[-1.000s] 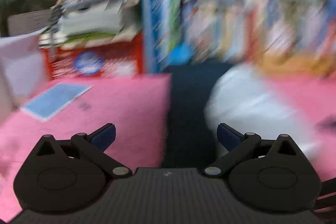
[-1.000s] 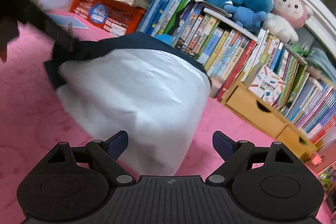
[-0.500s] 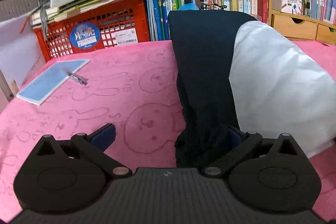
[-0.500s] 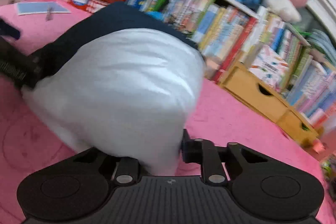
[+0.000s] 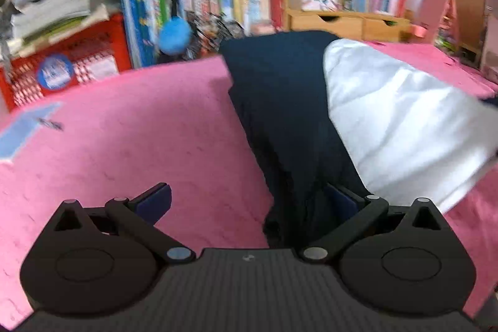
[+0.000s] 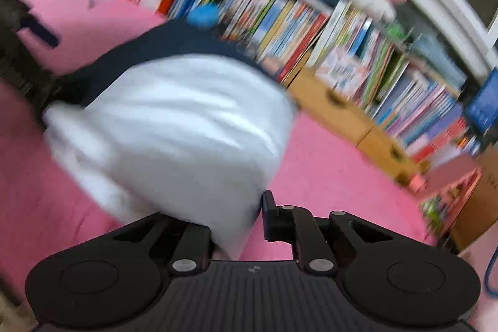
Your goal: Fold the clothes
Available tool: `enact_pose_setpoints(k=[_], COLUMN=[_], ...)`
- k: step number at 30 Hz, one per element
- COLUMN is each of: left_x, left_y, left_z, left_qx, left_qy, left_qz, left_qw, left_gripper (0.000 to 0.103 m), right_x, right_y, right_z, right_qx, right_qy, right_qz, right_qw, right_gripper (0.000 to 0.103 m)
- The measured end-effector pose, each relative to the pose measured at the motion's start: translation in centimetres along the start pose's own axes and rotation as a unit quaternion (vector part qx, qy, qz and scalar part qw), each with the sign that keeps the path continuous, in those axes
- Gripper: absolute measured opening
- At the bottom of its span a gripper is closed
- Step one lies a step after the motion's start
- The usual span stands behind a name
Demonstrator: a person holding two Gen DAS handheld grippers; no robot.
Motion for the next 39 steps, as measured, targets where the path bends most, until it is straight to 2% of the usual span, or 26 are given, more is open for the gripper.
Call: enact_pose_setpoints(k=[2, 5, 7, 10, 11, 17, 19, 20, 21, 22, 25, 26, 28, 30, 32, 33, 35, 38, 39], left_x=[0.3, 0.6, 0.8, 1.3, 1.4, 1.7, 1.7, 1.7, 1.8, 1.8, 2.0, 2.0, 2.0, 1.7, 1.6, 1.5, 1.4, 1.3, 1.3], left_y=[0.3, 0.4, 0.4, 0.0, 0.0, -0.2, -0.2, -0.2, -0.2, -0.3, -0.7, -0.9, -1.3, -1.6, -2.1, -2.5, -3.3, -4.9, -5.5], left_z=[0.0, -0.4, -0.6, -0.8, -0.7, -0.8, -0.9, -0.9, -1.0, -1.1, -1.6, -1.8, -2.3, -2.5, -2.5, -2.5, -2.6, -3.3, -3.6], left_qx=[0.004, 0.013, 0.019, 0.03, 0.032, 0.043, 0.043, 0.043, 0.044, 0.045, 0.049, 0.052, 0.058, 0.057, 0.049, 0.044, 0.034, -0.002, -0.017], left_qy=[-0.005, -0.024, -0.033, -0.041, -0.04, -0.033, -0.034, -0.035, -0.036, -0.036, -0.039, -0.043, -0.052, -0.053, -0.048, -0.044, -0.036, -0.031, -0.03], left_qz=[-0.004, -0.008, -0.009, -0.007, -0.006, 0.002, 0.003, 0.003, 0.004, 0.004, 0.006, 0.006, 0.006, 0.006, 0.008, 0.011, 0.016, 0.019, 0.019], left_qw=[1.0, 0.9996, 0.9992, 0.9987, 0.9987, 0.9985, 0.9985, 0.9984, 0.9984, 0.9983, 0.998, 0.9977, 0.9969, 0.9969, 0.9976, 0.998, 0.9986, 0.9993, 0.9992], left_gripper=[0.103, 0.103, 0.103, 0.103, 0.103, 0.103, 0.103, 0.103, 0.103, 0.103, 0.103, 0.103, 0.103, 0.103, 0.103, 0.103, 0.103, 0.103, 0.103], right_x=[1.9, 3.0, 3.2, 3.4, 3.5, 3.8, 3.9, 4.0, 4.2, 4.3, 4.6, 4.5, 3.4, 1.3, -1.1, -2.3, -4.4, -6.4, -7.0], right_y=[-0.2, -0.5, -1.1, -2.0, -2.6, -3.2, -2.9, -3.3, -3.7, -4.1, -5.2, -5.9, -6.3, -5.1, -2.1, -0.6, 2.6, 6.7, 7.1], right_z=[-1.0, -1.3, -0.1, 1.6, 1.9, 1.7, 1.5, 1.6, 1.7, 1.9, 2.3, 2.8, 3.9, 4.4, 3.7, 3.4, 1.9, -1.6, -2.3], right_qx=[-0.013, -0.033, -0.075, -0.155, -0.174, -0.188, -0.183, -0.2, -0.216, -0.232, -0.28, -0.297, -0.29, -0.242, -0.235, -0.231, -0.231, -0.233, -0.231], right_qy=[-0.007, 0.006, 0.035, 0.074, 0.078, 0.05, 0.047, 0.054, 0.061, 0.068, 0.088, 0.094, 0.104, 0.118, 0.133, 0.14, 0.139, 0.116, 0.111], right_qz=[-0.01, -0.001, 0.003, 0.0, 0.001, 0.01, 0.023, 0.034, 0.045, 0.056, 0.088, 0.102, 0.128, 0.136, 0.127, 0.122, 0.101, 0.07, 0.071], right_qw=[1.0, 0.999, 0.997, 0.985, 0.982, 0.981, 0.982, 0.978, 0.973, 0.969, 0.952, 0.945, 0.943, 0.953, 0.955, 0.955, 0.958, 0.963, 0.964], right_gripper=[0.017, 0.021, 0.033, 0.046, 0.047, 0.049, 0.059, 0.064, 0.079, 0.09, 0.096, 0.096, 0.096, 0.093, 0.08, 0.07, 0.061, 0.063, 0.067])
Point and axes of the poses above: each gripper's, at about its wrist camera, not at the fingertips, and y roughly the way its jaws point, z to its right, x to its underside, the point moved 3 cm from there along y, roughly the way its jaws point, and after that the axes turned 4 degrees about x, right-handed, at the moved point
